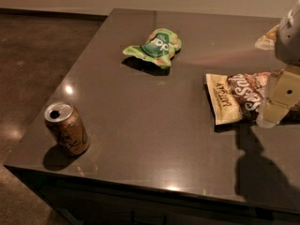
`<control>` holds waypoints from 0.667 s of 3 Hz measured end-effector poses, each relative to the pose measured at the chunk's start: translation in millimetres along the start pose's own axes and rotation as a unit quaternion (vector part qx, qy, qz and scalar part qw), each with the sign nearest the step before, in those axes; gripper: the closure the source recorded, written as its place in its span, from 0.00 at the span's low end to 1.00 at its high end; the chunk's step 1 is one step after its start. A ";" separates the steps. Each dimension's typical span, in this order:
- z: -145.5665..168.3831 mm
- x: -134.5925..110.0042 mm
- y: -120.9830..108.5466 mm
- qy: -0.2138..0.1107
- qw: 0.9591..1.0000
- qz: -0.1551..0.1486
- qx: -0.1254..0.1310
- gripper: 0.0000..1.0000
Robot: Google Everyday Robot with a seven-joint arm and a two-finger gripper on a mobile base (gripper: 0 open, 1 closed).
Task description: Pick green rice chip bag
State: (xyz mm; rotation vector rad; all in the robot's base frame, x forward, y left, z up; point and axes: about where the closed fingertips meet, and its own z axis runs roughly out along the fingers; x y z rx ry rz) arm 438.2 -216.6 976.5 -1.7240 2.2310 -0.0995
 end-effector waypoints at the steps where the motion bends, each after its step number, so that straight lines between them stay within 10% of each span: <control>1: 0.0 0.0 0.0 0.000 1.000 0.000 0.000 0.00; 2: 2.0 -8.4 -6.0 0.006 1.000 0.012 0.008 0.00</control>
Offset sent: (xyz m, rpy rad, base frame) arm 0.0197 0.0153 -0.0026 -0.0192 0.0029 -0.0731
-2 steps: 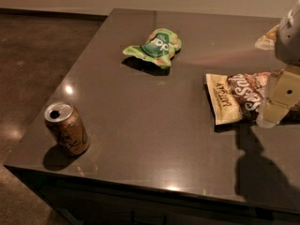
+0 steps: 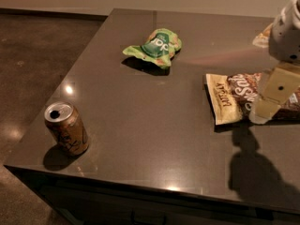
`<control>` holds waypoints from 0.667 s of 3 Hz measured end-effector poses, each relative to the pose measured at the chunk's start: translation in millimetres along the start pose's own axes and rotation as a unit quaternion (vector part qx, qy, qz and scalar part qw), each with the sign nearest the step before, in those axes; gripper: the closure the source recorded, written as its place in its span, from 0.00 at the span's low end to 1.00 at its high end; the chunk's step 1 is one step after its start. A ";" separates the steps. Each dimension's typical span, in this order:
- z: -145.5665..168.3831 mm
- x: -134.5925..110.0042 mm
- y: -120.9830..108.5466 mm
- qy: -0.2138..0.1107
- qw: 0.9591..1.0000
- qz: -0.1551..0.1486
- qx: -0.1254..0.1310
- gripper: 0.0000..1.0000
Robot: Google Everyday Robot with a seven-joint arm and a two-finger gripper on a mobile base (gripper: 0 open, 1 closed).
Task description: Pick green rice chip bag
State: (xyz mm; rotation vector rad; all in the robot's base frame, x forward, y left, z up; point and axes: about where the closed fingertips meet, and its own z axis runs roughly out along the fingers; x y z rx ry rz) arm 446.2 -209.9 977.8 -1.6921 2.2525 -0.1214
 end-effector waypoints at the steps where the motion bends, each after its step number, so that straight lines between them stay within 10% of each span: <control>1: 22.6 -30.0 -23.0 0.020 0.999 0.032 0.009 0.00; 2: 50.3 -53.2 -51.5 0.030 0.995 0.093 0.019 0.00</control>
Offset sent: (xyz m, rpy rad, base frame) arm 0.1188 0.0584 -0.0416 0.0140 0.0213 -0.3694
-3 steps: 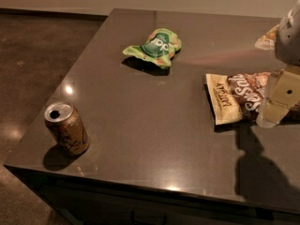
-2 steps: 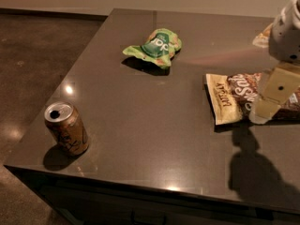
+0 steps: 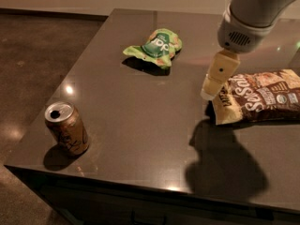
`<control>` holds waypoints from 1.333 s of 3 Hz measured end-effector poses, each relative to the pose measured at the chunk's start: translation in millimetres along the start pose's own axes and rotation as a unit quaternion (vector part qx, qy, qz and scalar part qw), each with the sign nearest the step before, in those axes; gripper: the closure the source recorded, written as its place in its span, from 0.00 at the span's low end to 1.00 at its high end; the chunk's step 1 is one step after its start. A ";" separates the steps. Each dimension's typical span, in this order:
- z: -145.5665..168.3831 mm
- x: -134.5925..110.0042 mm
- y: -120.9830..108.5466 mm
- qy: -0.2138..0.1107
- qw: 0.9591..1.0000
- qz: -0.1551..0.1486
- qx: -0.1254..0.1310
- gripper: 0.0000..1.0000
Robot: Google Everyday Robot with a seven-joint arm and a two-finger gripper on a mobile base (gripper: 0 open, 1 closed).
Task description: Pick green rice chip bag
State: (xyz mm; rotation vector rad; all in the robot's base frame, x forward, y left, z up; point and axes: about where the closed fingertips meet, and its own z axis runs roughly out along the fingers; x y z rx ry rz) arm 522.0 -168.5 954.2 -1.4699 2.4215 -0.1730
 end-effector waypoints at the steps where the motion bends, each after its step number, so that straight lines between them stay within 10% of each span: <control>1: 20.9 -23.1 -23.3 0.002 0.998 0.065 0.011 0.00; 4: 76.7 -84.6 -83.4 -0.028 0.973 0.230 0.023 0.00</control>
Offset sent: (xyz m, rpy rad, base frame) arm 0.1122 0.0285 -0.0257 0.1238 -0.0470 -0.4156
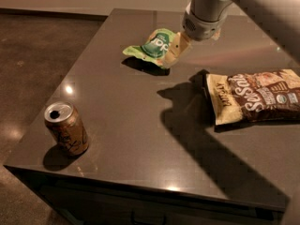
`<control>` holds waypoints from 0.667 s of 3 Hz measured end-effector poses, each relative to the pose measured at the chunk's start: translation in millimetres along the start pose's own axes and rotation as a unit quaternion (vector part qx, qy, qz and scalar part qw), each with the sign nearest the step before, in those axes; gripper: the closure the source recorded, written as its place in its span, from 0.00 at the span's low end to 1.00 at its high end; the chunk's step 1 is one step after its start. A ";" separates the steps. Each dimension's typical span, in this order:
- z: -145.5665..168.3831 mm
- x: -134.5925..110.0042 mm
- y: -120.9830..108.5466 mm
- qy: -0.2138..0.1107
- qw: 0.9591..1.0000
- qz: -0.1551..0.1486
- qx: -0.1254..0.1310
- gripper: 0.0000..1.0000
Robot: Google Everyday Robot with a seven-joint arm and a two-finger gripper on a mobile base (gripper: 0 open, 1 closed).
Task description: Pick green rice chip bag
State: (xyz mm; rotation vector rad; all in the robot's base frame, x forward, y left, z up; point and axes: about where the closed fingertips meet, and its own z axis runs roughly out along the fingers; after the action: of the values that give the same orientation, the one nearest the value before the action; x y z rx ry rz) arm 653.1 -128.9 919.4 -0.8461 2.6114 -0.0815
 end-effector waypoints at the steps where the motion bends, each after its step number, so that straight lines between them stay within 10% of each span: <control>1: 13.7 -12.4 -2.5 -0.005 1.000 0.029 -0.002 0.00; 2: 28.8 -30.4 -0.9 -0.006 0.998 0.059 0.001 0.00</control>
Offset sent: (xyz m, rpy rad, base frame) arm 0.0583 0.0345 -0.0203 0.0653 -0.0117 -0.1795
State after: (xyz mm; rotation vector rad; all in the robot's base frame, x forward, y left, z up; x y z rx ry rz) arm 687.2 -110.3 903.6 -0.6873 2.6442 -0.0457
